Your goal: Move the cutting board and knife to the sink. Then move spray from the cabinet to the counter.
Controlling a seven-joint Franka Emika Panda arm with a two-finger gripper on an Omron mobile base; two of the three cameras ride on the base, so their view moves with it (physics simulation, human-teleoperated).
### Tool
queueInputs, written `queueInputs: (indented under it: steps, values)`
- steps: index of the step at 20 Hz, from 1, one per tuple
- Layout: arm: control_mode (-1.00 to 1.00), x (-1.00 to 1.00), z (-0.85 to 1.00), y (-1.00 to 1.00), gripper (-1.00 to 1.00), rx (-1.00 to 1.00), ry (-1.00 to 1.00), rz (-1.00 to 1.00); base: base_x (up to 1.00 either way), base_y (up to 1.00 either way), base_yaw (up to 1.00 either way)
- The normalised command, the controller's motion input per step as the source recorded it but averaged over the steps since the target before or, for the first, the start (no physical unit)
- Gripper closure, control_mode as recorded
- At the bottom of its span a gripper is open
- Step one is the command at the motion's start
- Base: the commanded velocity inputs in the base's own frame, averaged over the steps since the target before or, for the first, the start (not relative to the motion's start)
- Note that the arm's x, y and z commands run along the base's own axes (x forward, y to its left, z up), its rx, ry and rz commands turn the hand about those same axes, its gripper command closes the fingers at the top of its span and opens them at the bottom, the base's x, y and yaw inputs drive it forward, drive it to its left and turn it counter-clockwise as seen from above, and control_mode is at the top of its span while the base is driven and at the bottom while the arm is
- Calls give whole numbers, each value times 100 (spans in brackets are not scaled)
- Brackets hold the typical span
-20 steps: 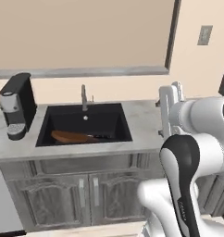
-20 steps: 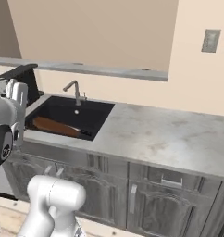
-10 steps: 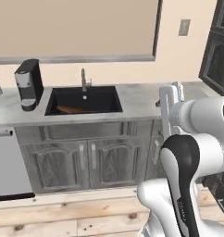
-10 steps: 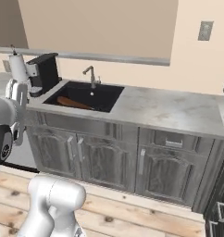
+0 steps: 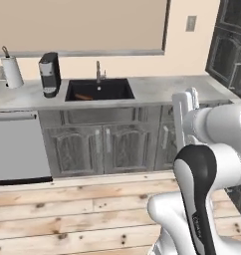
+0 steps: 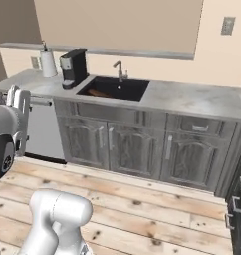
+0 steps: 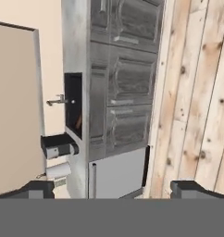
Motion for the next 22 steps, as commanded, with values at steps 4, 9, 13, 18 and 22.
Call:
queueInputs:
  steps: [4,9,13,18,22]
  values:
    - [100,0,0,0,-100,0,0,0,-100,75,2]
    - [100,0,0,0,-100,0,0,0,-95,95,-9]
    - [100,0,0,0,-100,0,0,0,-18,22,-78]
    - [100,0,0,0,-100,0,0,0,0,0,-97]
    - [100,0,0,0,-100,0,0,0,-13,5,-95]
